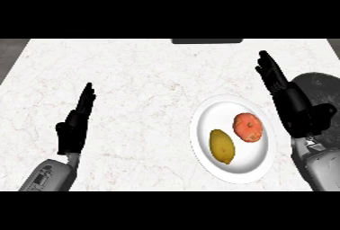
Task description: Pick the squash from the plate and place it in the pan
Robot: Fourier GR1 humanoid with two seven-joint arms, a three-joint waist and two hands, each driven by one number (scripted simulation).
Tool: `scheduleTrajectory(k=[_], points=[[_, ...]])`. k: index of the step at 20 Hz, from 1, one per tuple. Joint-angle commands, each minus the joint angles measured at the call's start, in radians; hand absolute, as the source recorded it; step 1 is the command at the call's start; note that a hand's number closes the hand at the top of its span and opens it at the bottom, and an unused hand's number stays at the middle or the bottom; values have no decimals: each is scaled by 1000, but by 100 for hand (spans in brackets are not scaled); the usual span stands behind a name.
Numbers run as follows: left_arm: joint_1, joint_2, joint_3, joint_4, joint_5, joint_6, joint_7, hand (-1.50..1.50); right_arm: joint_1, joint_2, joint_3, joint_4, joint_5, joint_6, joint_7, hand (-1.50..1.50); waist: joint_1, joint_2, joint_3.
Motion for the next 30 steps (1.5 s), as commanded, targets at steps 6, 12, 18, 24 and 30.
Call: scheduleTrajectory(k=[6, 12, 18, 24, 30], points=[[-55, 21, 72, -72, 91, -51, 82, 0, -166, 33, -68, 34, -413, 482, -159, 150, 56, -6, -30], [-30, 56, 97, -172, 152, -55, 234, 0, 18, -309, -185, 238, -103, 689, -590, -150, -8, -16, -32], [-31, 58, 113, -191, 162, -72, 262, 0, -68, -403, -197, 473, 140, 718, -874, -150, 13, -12, -35], [-15, 69, 148, -199, 165, -111, 250, 0, -250, -433, -128, 509, 236, 746, -855, -150, 8, -16, -38], [6, 73, 136, -253, 145, -96, 283, 0, -350, -432, 31, 402, 435, 683, -731, -150, 12, -19, -39]])
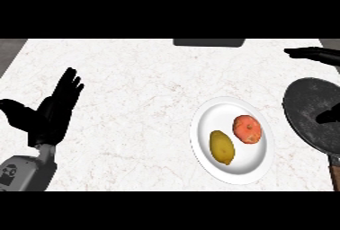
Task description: Pick the squash from the plate and place it in the pan
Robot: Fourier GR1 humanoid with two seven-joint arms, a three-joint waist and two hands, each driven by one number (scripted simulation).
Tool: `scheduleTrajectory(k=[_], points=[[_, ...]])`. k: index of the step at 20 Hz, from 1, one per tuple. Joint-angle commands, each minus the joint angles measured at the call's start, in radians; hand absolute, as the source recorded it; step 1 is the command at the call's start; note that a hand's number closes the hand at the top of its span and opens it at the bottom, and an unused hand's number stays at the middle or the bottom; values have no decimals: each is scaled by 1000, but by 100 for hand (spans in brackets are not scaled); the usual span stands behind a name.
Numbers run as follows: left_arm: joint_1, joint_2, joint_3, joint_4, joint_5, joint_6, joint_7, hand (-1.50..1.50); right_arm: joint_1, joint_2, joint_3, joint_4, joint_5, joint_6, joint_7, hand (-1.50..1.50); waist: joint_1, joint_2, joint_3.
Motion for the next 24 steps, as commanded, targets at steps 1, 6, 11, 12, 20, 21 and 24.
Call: scheduleTrajectory(k=[1, 6, 11, 12, 20, 21, 24], points=[[-7, -34, -2, 27, -21, 12, -3, 0, -100, 51, 86, -3, 129, 10, 39, -150, -7, 1, -1], [49, 2, 17, -62, -11, 1, 38, 0, -116, 63, 205, -61, 262, 58, 119, -150, -3, -5, -1], [18, -28, 26, -25, -15, -1, 24, 0, -125, 10, 326, -66, 393, 156, 98, -150, -12, -2, -1], [-12, -53, 22, 50, -35, -7, -7, 0, -133, -15, 310, -82, 382, 194, 74, -150, -26, -1, -1], [55, -45, 63, -31, -54, -22, 8, 0, -24, -16, 308, -322, 516, 138, 210, -150, -34, -8, -1], [53, -36, 65, -51, -44, -29, 47, 0, 0, 6, 328, -351, 549, 112, 224, -150, -33, -8, -1], [12, -61, 84, 42, -73, -62, -11, 0, -15, 29, 284, -308, 615, 98, 199, -150, -31, -3, -1]])
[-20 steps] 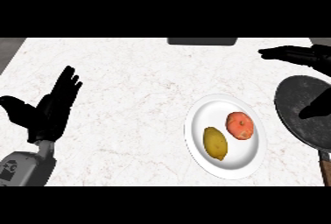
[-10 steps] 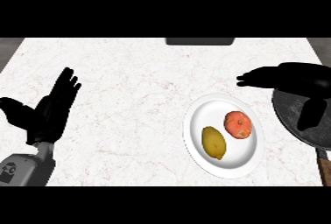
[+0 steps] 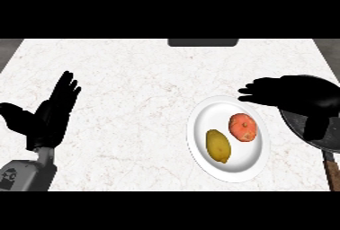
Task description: Pick the squash from the plate and place it in the pan
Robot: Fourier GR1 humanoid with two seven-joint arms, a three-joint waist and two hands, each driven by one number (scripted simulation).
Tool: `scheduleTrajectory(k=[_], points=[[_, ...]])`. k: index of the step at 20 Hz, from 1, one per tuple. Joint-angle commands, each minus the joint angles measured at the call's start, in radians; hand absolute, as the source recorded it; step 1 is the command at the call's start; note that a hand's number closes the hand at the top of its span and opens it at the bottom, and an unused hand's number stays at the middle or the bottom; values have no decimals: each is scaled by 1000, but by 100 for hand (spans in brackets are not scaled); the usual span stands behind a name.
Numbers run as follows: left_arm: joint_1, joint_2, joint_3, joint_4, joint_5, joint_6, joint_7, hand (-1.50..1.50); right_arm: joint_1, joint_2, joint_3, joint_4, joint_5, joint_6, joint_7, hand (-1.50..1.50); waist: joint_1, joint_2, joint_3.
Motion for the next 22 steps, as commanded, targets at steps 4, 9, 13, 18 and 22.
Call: scheduleTrajectory(k=[4, 9, 13, 18, 22], points=[[59, -17, 45, -27, -15, -43, -6, 0, 105, 69, -64, -112, 96, 3, 42, -150, -1, 0, 0], [-21, -20, 72, 31, -36, -65, 37, 0, 98, 173, -58, -203, 138, 128, 148, -150, -1, 1, 0], [38, -46, 47, -84, -78, -35, 83, 0, 104, 191, -75, -134, 226, 115, 125, -150, 6, 1, 0], [32, -28, 96, -119, -55, -81, 110, 0, 132, 257, -71, -94, 311, 68, 143, -150, 7, 0, 0], [42, -105, 76, -45, -117, -65, 35, 0, 207, 287, -87, -121, 337, 71, 116, -150, 1, 0, 0]])
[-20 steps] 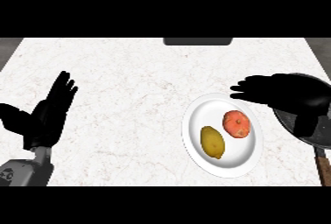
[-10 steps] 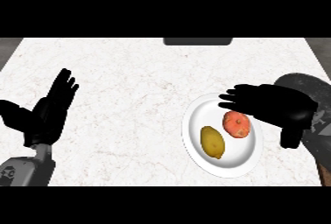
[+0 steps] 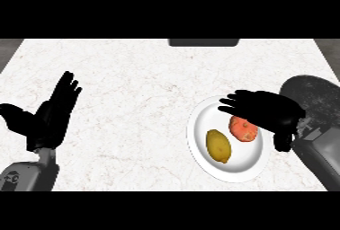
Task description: Pick the squash from the plate and place it in the pan
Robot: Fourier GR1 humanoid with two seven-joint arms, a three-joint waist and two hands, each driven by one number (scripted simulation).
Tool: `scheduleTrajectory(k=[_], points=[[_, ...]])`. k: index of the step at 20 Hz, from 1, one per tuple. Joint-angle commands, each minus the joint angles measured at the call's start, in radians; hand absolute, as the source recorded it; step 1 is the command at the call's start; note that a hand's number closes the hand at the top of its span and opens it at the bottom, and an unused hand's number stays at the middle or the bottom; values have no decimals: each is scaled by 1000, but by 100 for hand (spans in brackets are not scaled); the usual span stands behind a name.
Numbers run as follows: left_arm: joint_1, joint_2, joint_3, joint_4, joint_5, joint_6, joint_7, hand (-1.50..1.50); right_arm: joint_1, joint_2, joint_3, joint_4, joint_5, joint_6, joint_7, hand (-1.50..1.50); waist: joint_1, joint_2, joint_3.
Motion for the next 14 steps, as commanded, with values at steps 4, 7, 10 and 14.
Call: scheduleTrajectory(k=[4, 7, 10, 14], points=[[13, 30, 57, -67, 15, -65, 72, 0, -9, 38, -14, 112, 111, -46, -75, -150, 3, 0, 0], [-36, -33, 37, -2, -36, -15, 54, 0, -20, 81, -6, 238, 163, -132, -113, -150, 2, 2, 0], [-1, -19, 77, 14, -22, -78, 12, 0, -33, 155, -23, 254, 192, -112, -97, -150, 1, 1, 0], [-34, -29, 103, 60, -25, -91, 10, 0, -29, 191, -46, 233, 203, -71, -103, -150, -1, 0, 0]])
